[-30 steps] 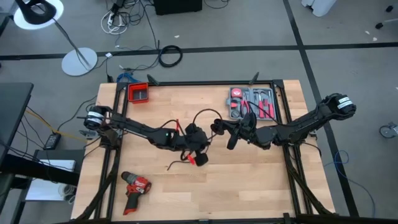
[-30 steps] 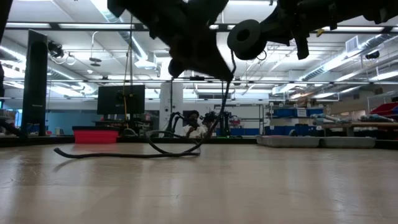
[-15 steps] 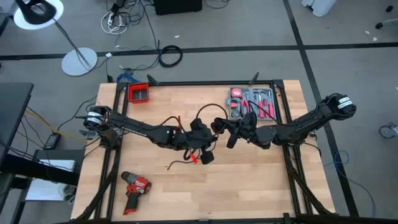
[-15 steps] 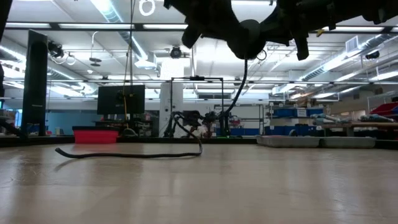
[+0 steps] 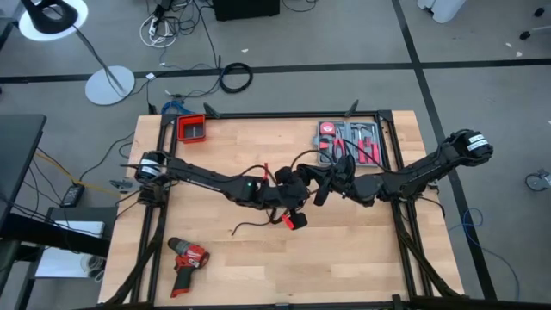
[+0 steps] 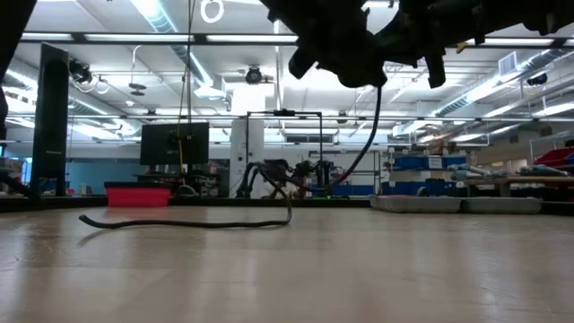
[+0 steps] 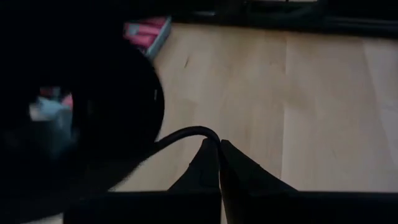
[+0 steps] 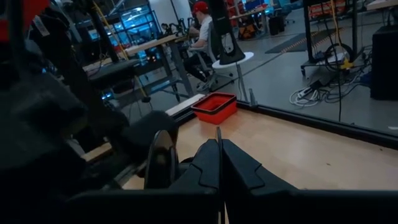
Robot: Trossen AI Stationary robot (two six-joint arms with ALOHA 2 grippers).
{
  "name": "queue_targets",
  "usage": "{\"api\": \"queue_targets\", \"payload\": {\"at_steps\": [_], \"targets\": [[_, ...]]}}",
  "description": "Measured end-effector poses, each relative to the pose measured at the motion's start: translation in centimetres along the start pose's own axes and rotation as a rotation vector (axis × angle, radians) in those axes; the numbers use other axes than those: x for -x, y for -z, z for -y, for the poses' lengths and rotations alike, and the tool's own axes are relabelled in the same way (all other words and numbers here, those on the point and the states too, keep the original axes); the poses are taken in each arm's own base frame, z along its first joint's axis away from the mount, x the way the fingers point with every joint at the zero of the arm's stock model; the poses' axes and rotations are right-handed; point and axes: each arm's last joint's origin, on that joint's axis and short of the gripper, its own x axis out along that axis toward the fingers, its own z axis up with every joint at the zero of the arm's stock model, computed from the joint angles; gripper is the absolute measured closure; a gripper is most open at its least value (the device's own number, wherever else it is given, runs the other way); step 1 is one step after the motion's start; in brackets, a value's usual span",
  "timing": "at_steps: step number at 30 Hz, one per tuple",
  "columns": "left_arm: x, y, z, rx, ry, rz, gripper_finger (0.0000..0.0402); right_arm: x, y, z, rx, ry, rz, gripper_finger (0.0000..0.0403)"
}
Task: Coil cords
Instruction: Coil the black wire onto the black spool
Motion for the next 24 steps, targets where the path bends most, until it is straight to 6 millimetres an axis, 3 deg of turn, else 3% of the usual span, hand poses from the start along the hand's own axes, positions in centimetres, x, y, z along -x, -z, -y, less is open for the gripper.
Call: {"api": "queue_targets", "payload": {"at_steps": [24], "targets": [[3.9,-5.8,-0.5,-0.145,-0.064,0.007,0.0401,0.0,0.0,0.0,0.004,0.004,-0.004,0.0403]]}}
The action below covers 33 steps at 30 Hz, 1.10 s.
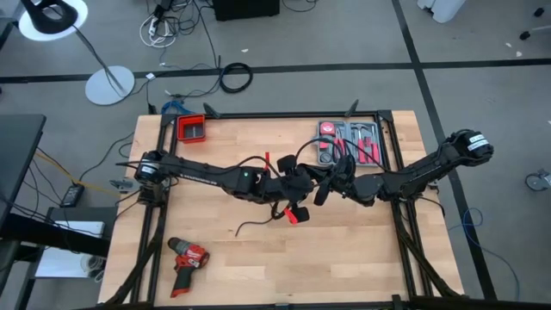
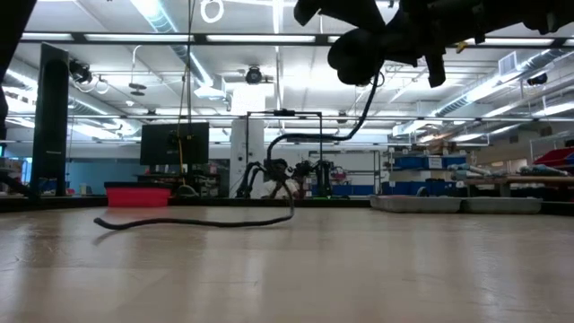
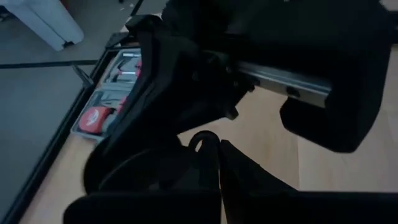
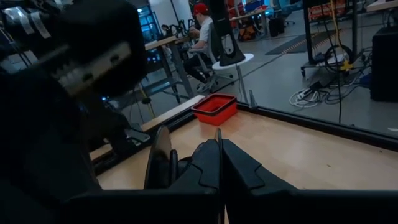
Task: Coil cords
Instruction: Coil the black wire onto the black spool
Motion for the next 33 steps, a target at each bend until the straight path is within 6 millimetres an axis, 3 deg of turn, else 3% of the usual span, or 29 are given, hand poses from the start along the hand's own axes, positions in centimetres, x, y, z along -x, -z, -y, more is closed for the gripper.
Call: {"api": "queue_targets", "payload": {"at_steps": [9,13,20,33], "targets": [[3.1,-2.6,-1.5,-0.072,-0.016,-0.035,0.0401,0.0,0.4,0.1,0.034,0.007,-0.022,0.0403],[3.7,-2.8,-1.8,-0.131,-0.025,-0.065,0.0401,0.0,0.5,0.0,0.023,-0.028,-0.039,0.0403],[4.1,-0.8,-1.8,-0.150,-0.029,-0.251,0.0401,0.2,1.0,0.1,0.052,-0.032,-0.084,0.0403],[3.8,2.5,2.4,-0.160,-0.075,-0.275,0.0401,2.4,1.5,-1.5,0.110,-0.040,-0.060,0.0403]]}}
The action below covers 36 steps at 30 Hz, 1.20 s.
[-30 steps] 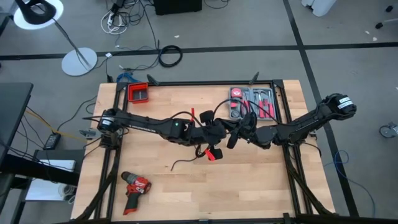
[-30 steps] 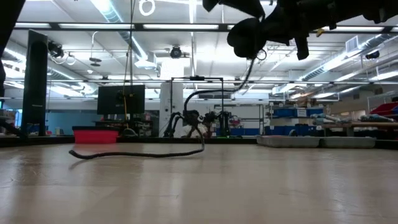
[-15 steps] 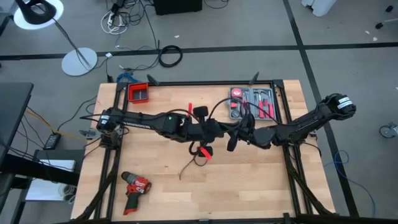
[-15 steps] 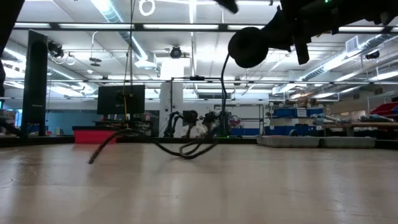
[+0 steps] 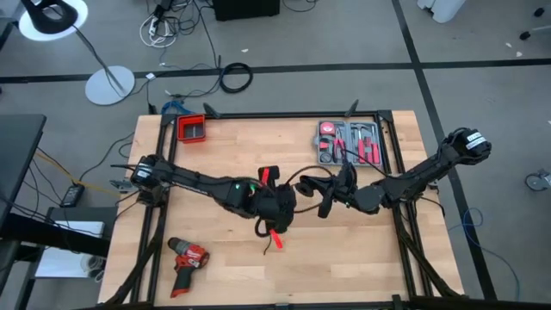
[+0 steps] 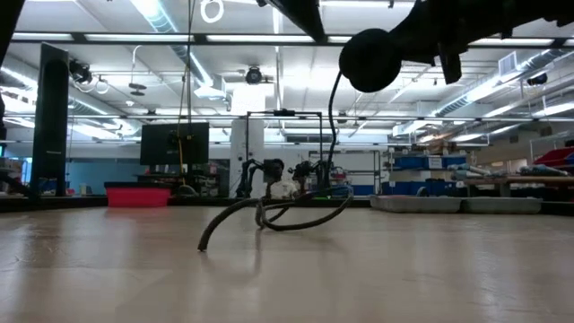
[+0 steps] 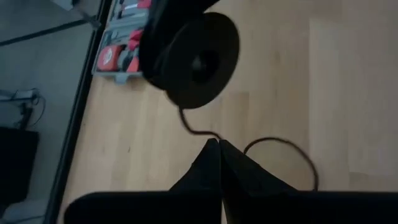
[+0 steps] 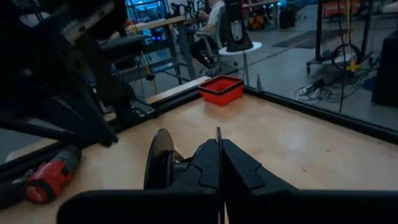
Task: Coil cords
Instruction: Coil the black wire onto the black spool
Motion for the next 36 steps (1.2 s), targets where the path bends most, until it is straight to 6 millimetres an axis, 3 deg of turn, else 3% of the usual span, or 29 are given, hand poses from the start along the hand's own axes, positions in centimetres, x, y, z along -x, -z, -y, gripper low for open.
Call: {"api": "queue_targets", "payload": {"at_steps": [10,19,29,36], "targets": [[-1.5,2.2,4.0,0.060,0.134,0.149,0.0401,2.3,1.5,-0.5,0.040,-0.039,0.009,0.0403],[-5.6,6.2,7.2,0.160,0.368,0.318,0.0401,4.0,3.0,-0.7,0.082,-0.128,-0.022,0.0403],[-8.1,9.4,6.9,0.244,0.584,0.516,0.0401,4.3,3.2,-0.8,0.127,-0.132,-0.031,0.0403],[-9.3,11.1,5.0,0.291,0.650,0.671,0.0401,4.3,3.4,-0.7,0.160,-0.108,-0.035,0.0403]]}}
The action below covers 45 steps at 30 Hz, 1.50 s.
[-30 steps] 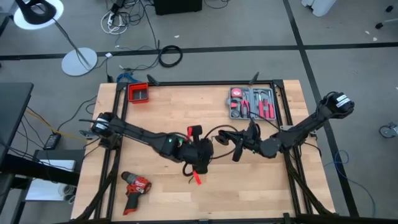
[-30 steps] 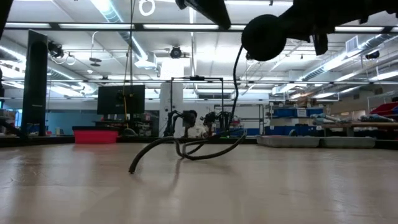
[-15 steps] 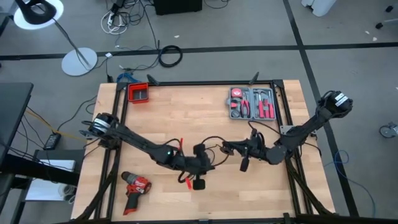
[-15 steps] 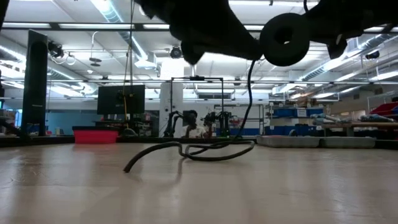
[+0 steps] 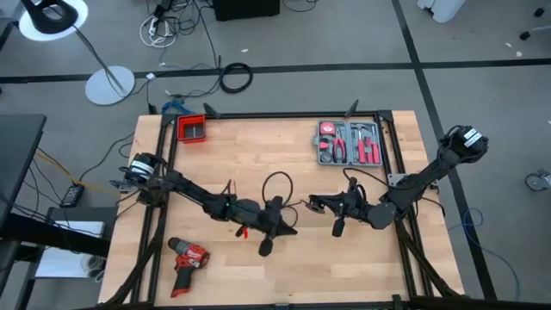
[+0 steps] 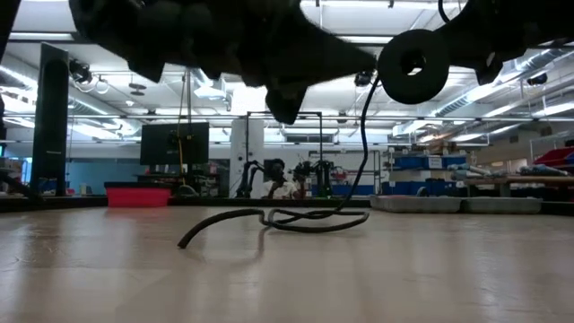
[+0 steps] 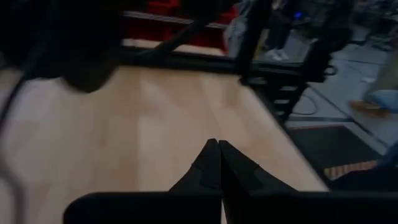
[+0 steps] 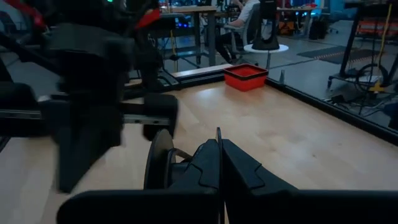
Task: Coil cords
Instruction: Coil the black wire onto the black spool
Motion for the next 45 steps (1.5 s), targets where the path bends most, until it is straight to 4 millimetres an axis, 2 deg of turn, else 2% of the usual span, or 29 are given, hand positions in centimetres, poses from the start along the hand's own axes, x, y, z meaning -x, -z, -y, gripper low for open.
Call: {"api": "queue_targets", "payload": {"at_steps": [3,6,12,15,20,27,31,38,45], "targets": [[0.2,-0.4,-1.5,0.001,-0.068,-0.037,0.0401,-0.1,-0.1,0.0,0.022,-0.016,0.001,0.0403],[0.7,-2.2,-2.3,-0.053,-0.110,-0.044,0.0401,-0.5,-0.2,0.1,0.025,-0.055,-0.012,0.0403],[2.6,-5.7,-2.7,-0.141,-0.249,-0.086,0.0401,-1.3,-0.2,0.6,0.044,-0.066,-0.026,0.0403],[3.1,-6.5,-2.6,-0.172,-0.261,-0.121,0.0401,-1.8,-0.4,0.9,0.060,-0.091,-0.023,0.0403],[3.0,-7.0,-2.5,-0.204,-0.285,-0.179,0.0392,-3.0,-0.9,1.6,0.051,-0.146,-0.018,0.0403],[3.0,-7.3,-2.5,-0.204,-0.310,-0.210,0.0303,-3.8,-1.2,2.3,0.043,-0.152,-0.015,0.0403],[3.0,-7.4,-2.5,-0.204,-0.314,-0.204,0.0273,-4.1,-1.3,2.5,0.046,-0.163,-0.007,0.0403],[3.0,-7.4,-2.5,-0.217,-0.316,-0.200,0.0270,-4.5,-1.5,2.8,0.050,-0.172,-0.003,0.0403],[2.9,-7.6,-2.5,-0.227,-0.321,-0.188,0.0271,-4.9,-3.0,2.3,0.084,-0.189,0.028,0.0403]]}}
